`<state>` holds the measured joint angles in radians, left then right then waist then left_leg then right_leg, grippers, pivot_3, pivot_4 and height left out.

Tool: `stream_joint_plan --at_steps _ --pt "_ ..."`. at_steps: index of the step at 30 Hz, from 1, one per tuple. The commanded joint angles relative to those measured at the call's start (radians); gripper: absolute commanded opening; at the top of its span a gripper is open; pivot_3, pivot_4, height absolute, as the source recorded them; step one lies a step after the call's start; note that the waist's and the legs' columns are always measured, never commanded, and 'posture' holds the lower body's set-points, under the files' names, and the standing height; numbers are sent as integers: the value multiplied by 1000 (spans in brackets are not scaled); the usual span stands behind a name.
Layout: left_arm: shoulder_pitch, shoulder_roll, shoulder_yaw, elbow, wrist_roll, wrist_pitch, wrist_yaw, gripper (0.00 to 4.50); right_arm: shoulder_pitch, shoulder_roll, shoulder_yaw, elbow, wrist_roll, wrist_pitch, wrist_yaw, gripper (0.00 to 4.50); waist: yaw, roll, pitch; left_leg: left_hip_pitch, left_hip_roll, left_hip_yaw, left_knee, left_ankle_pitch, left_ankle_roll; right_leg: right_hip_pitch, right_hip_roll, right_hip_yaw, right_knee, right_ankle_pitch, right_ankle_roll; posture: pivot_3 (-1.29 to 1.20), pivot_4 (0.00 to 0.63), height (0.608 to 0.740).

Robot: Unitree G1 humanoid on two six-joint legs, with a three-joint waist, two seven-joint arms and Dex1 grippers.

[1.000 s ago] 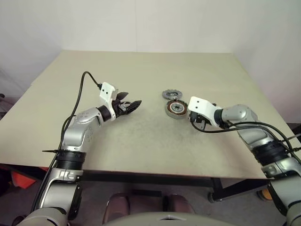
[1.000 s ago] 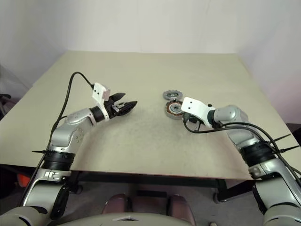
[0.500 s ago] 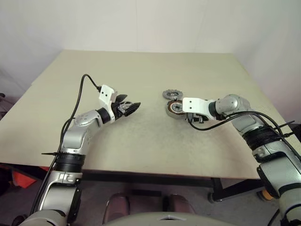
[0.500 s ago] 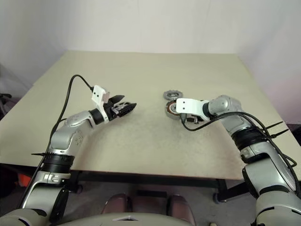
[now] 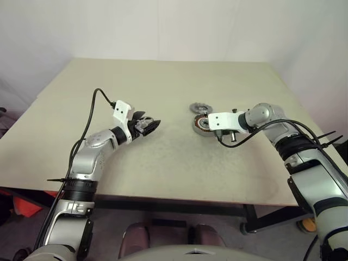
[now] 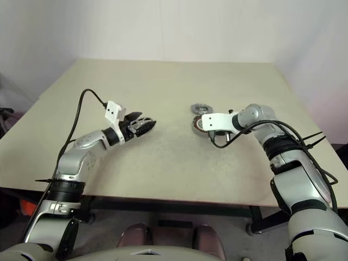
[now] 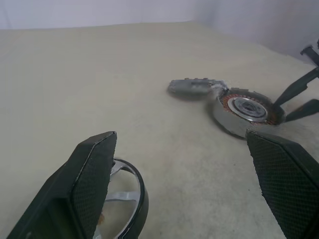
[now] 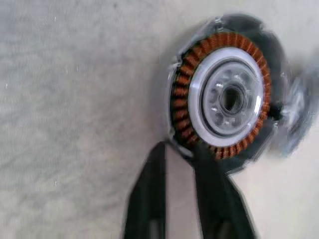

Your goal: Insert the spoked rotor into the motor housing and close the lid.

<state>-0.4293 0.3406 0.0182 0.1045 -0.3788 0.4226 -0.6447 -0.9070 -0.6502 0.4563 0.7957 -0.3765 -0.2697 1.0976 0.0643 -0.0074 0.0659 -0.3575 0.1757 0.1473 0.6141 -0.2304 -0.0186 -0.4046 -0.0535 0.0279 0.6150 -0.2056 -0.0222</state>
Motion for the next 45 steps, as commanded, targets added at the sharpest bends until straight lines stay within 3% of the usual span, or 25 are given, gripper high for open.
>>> stream_joint_plan --at_steps 1,18,31,45 --pt "-9 6 22 -36 -3 -16 3 4407 -10 10 2 4 -8 -18 9 293 0 0 0 0 0 0 0 0 0 0 0 0 0 0 0 0 0 740" --pt "-9 3 22 -33 3 -13 8 4407 -5 15 -21 -11 -6 9 9 139 4 0 0 -3 0 0 0 1 0 -2 -1 -2 1 -1 -1 0 0 740" --pt "-4 -5 21 -31 4 -16 10 4407 50 -25 -60 -172 28 64 57 139 5 0 0 -7 1 0 0 1 1 -5 -1 -3 0 -1 -2 0 0 740" --pt "0 -12 19 -26 7 -16 12 4407 201 -103 -111 -647 134 216 174 139 5 0 1 -7 2 0 0 1 1 -6 -1 -3 1 -1 -2 0 0 740"
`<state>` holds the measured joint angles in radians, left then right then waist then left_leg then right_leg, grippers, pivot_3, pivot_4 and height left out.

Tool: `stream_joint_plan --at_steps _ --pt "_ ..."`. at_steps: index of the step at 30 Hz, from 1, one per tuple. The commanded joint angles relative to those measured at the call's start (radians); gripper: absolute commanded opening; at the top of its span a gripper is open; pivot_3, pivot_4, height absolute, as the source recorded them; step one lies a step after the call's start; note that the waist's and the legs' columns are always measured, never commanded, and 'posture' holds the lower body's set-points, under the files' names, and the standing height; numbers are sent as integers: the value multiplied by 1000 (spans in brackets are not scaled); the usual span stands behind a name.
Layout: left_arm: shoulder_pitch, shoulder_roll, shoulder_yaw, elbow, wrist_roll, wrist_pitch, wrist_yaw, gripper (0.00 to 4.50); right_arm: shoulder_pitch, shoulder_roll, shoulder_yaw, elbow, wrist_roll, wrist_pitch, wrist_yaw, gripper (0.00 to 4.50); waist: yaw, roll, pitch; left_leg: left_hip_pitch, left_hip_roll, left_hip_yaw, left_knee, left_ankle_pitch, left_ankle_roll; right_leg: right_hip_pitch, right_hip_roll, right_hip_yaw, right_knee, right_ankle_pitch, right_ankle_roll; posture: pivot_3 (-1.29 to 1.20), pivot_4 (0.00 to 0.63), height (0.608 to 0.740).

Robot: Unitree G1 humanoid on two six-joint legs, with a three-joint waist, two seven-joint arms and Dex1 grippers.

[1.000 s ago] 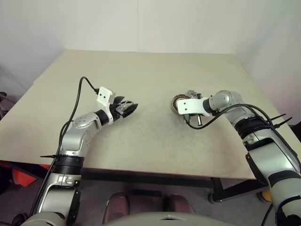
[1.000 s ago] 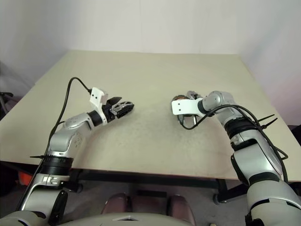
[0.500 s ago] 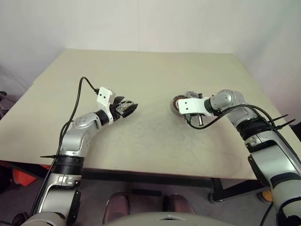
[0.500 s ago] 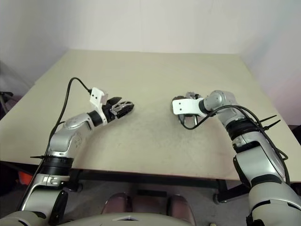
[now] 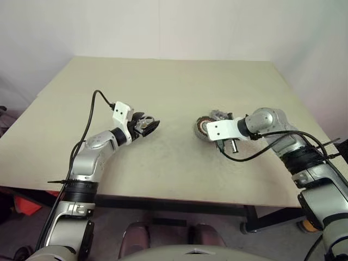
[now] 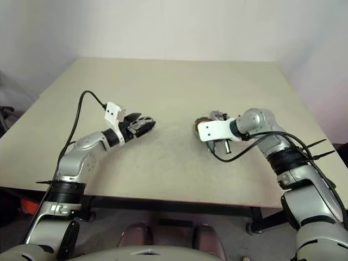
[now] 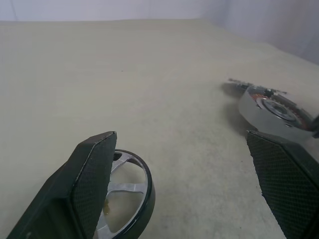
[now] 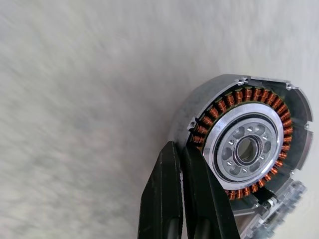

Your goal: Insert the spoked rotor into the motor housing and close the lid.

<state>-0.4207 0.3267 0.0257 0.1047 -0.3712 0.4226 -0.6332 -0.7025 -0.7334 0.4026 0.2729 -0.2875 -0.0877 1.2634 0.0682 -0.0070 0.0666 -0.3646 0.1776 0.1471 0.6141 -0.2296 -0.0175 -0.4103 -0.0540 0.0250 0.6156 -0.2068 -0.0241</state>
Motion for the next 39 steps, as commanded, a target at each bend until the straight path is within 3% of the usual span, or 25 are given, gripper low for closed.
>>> stream_joint_plan --at_steps 1,11,24,27,29,39 --pt "-8 2 11 -26 0 -16 0 4407 9 -22 -59 -161 55 53 13 139 1 0 0 0 0 0 0 0 0 0 0 0 0 0 0 0 0 740" --pt "-9 7 15 -25 0 -16 -2 4407 159 -33 -36 -374 81 163 23 139 2 0 0 0 0 0 0 0 0 0 0 0 0 0 0 0 0 740" --pt "-15 10 17 -18 1 -16 -5 4407 184 -30 -12 -350 54 157 8 139 2 0 0 2 0 0 0 1 -1 2 0 0 1 0 0 0 0 740" --pt "-16 10 18 -18 1 -17 -4 4407 187 -28 -8 -341 48 151 0 693 2 0 0 2 0 0 0 1 -1 2 0 0 1 0 0 0 0 740" --pt "-14 11 20 -18 2 -17 -4 4407 182 -26 -18 -356 58 159 -2 1351 2 0 0 2 0 0 0 1 -1 2 0 0 1 0 0 0 0 740" --pt "-20 11 21 -6 1 -16 -9 4407 184 -35 -60 -468 138 238 15 1351 2 0 0 3 0 0 0 1 -1 3 0 0 1 0 0 0 0 740"
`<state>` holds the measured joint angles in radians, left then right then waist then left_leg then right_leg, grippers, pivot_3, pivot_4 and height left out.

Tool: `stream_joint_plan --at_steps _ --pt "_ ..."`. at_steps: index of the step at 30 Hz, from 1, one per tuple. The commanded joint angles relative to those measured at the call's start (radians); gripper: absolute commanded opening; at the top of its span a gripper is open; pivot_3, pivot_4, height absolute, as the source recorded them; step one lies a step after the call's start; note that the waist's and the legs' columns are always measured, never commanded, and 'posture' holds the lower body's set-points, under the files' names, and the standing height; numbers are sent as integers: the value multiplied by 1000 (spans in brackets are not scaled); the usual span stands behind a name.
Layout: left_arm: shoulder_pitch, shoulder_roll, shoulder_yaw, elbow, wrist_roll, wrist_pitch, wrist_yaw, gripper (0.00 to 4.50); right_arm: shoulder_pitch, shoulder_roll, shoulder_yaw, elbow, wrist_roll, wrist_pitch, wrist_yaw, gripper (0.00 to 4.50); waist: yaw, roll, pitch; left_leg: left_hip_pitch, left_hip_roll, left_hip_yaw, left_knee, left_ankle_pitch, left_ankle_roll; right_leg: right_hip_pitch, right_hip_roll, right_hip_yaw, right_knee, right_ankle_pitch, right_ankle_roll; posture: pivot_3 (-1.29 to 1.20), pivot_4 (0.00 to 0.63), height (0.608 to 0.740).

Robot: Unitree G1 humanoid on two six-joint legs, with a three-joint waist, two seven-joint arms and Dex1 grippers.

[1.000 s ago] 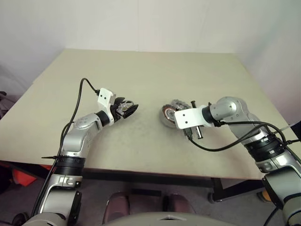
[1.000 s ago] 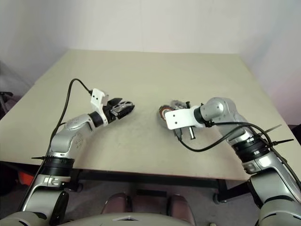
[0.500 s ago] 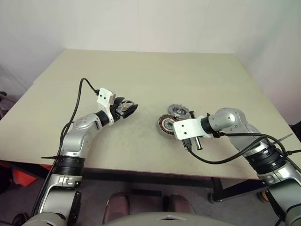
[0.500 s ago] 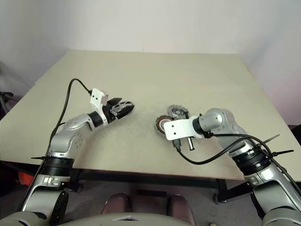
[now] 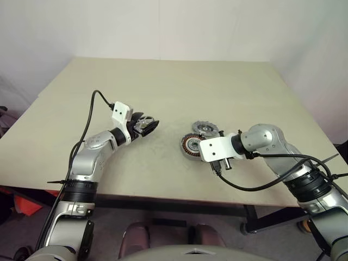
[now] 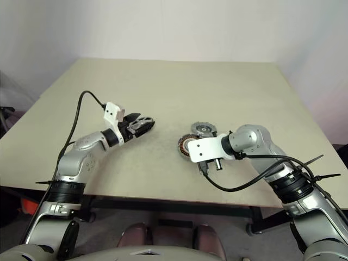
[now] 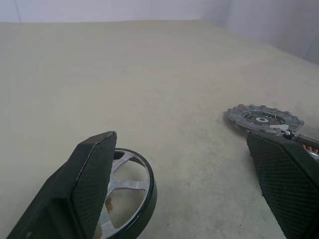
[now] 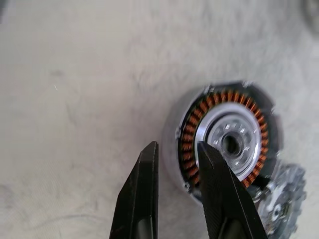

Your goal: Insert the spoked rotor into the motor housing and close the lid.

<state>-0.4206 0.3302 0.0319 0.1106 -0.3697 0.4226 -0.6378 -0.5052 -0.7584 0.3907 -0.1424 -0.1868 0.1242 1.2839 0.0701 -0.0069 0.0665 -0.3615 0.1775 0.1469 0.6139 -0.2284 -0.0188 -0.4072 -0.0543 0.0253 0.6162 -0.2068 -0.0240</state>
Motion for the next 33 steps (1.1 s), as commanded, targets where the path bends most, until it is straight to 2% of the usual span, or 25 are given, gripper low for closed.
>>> stream_joint_plan --at_steps 1,7,10,12,13,21,33 --pt "-21 8 15 -10 -1 -15 -4 4407 -14 -8 -55 -57 43 36 -13 1351 0 0 0 0 0 0 0 0 0 0 0 0 0 0 0 0 0 740" --pt "-26 -3 10 -7 -2 -12 2 4407 -37 84 -109 26 49 169 -165 1351 -2 0 0 2 0 0 0 1 -2 1 0 0 1 0 0 0 0 740" --pt "-27 -6 9 -7 -1 -9 2 4407 -28 128 -130 64 45 236 -244 787 -1 0 0 3 0 0 -1 3 -6 1 0 0 2 0 0 0 0 740" --pt "-31 -4 10 -3 -1 -7 -1 4407 -5 134 -134 56 47 259 -270 142 -1 0 0 2 -1 0 -1 4 -7 1 0 0 2 0 0 0 0 740" --pt "-33 -3 10 -1 -1 -7 -3 4407 5 134 -134 44 50 267 -276 64 1 0 0 2 -1 0 -1 4 -7 1 0 0 2 0 0 0 0 740" --pt "-60 0 3 29 5 -10 -13 4407 56 123 -126 -45 67 322 -295 64 -1 0 0 2 -1 0 -2 4 -7 1 0 0 1 0 0 0 0 740" --pt "-49 4 6 20 7 -7 -18 4407 63 152 -91 2 62 333 -342 64 0 0 0 3 -1 0 -2 5 -8 1 0 1 2 0 0 0 0 740"
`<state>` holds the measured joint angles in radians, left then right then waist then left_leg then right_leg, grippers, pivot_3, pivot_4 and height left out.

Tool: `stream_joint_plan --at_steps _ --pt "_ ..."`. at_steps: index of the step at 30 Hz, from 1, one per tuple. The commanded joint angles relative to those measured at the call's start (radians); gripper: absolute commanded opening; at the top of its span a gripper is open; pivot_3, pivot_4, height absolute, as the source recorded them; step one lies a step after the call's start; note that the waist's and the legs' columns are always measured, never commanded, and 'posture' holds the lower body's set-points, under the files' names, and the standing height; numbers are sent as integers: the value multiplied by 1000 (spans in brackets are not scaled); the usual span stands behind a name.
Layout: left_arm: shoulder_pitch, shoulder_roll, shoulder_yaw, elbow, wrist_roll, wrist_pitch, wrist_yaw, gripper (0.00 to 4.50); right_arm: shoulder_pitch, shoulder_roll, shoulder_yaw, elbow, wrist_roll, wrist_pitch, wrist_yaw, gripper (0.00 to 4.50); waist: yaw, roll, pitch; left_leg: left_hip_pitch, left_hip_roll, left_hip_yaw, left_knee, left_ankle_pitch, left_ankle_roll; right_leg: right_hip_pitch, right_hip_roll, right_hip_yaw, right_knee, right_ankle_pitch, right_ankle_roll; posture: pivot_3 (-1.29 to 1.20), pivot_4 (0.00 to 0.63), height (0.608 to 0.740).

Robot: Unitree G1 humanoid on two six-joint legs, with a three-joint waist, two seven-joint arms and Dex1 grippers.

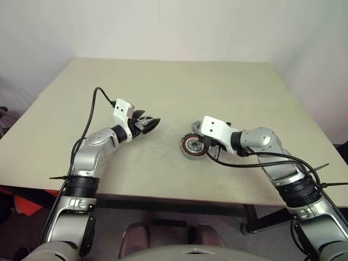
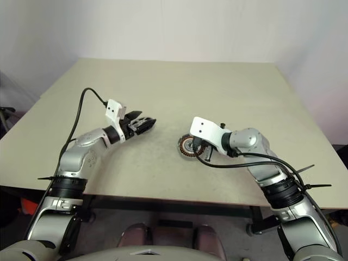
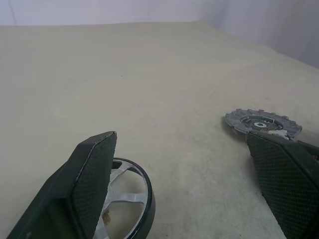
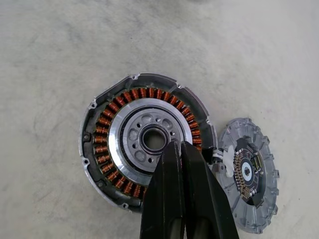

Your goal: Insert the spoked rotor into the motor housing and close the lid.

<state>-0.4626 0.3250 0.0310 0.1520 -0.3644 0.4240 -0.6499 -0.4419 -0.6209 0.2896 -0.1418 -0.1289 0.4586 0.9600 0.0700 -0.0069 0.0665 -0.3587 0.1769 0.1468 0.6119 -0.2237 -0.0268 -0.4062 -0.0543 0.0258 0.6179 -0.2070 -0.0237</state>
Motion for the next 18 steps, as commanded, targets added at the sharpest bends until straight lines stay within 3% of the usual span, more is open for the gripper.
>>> stream_joint_plan --at_steps 1,7,18 --pt "-7 10 7 -22 2 -8 -6 4407 11 23 22 7 4 3 -21 64 0 0 0 0 0 0 0 0 0 0 0 0 0 0 0 0 0 740" --pt "-7 11 12 -22 1 -10 -1 4407 44 61 58 78 -20 4 -72 64 -1 0 -1 2 0 0 0 0 0 2 0 0 0 0 0 0 0 740" --pt "-4 0 3 -21 9 -12 0 4407 -4 23 16 -57 29 47 -43 64 0 0 0 5 -1 0 -3 0 -1 4 -1 0 -1 0 1 0 0 740"
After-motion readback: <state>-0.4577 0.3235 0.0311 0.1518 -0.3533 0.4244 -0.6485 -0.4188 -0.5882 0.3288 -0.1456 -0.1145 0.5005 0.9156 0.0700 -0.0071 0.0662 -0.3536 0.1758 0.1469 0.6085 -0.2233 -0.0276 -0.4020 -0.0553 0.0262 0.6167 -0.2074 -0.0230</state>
